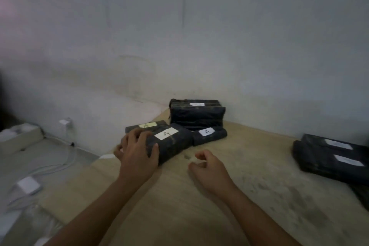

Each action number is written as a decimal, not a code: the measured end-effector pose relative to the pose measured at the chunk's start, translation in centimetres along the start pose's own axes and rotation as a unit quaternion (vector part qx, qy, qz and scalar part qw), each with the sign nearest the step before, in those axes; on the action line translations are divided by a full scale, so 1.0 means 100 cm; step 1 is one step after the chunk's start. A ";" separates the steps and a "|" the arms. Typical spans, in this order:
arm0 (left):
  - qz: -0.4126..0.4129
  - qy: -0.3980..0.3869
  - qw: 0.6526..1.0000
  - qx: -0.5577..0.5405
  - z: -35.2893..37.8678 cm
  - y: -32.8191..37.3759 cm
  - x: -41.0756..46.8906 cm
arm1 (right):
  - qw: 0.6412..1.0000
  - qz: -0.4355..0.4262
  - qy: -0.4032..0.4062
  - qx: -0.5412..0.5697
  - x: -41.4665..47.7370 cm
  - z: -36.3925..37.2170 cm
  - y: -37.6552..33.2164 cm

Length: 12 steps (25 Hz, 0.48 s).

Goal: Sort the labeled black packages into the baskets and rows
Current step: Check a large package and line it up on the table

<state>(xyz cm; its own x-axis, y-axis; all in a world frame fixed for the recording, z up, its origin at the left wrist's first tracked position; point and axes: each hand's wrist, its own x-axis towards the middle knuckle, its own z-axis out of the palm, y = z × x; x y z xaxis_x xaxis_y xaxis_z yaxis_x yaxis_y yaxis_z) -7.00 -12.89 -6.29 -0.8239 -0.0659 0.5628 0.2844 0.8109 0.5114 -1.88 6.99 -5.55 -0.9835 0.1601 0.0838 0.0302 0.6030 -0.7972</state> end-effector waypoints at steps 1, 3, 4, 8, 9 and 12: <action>-0.052 -0.007 0.999 -0.010 -0.002 -0.011 0.005 | 0.999 0.021 -0.008 0.030 0.009 0.011 -0.008; -0.146 -0.061 0.987 -0.034 0.000 -0.027 0.013 | 0.994 0.052 -0.016 0.092 0.023 0.028 -0.020; -0.171 -0.098 0.979 -0.042 0.003 -0.033 0.014 | 0.992 0.062 -0.017 0.112 0.030 0.034 -0.023; -0.196 -0.178 0.963 -0.047 0.016 -0.034 0.011 | 0.980 0.088 -0.045 0.170 0.050 0.047 -0.023; -0.197 -0.171 0.964 -0.058 0.017 -0.032 0.011 | 0.979 0.087 -0.054 0.178 0.052 0.048 -0.022; -0.188 -0.127 0.959 -0.168 0.013 -0.021 0.008 | 0.970 0.079 -0.068 0.221 0.046 0.049 -0.022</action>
<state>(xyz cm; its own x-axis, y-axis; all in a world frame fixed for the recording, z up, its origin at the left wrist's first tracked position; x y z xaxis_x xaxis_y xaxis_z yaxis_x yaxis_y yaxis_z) -8.92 -13.89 -7.81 -0.9798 -0.1397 0.1433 0.0501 0.5221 0.8514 -7.32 2.56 -6.40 -0.9883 0.1006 -0.1150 0.1318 0.1810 -0.9746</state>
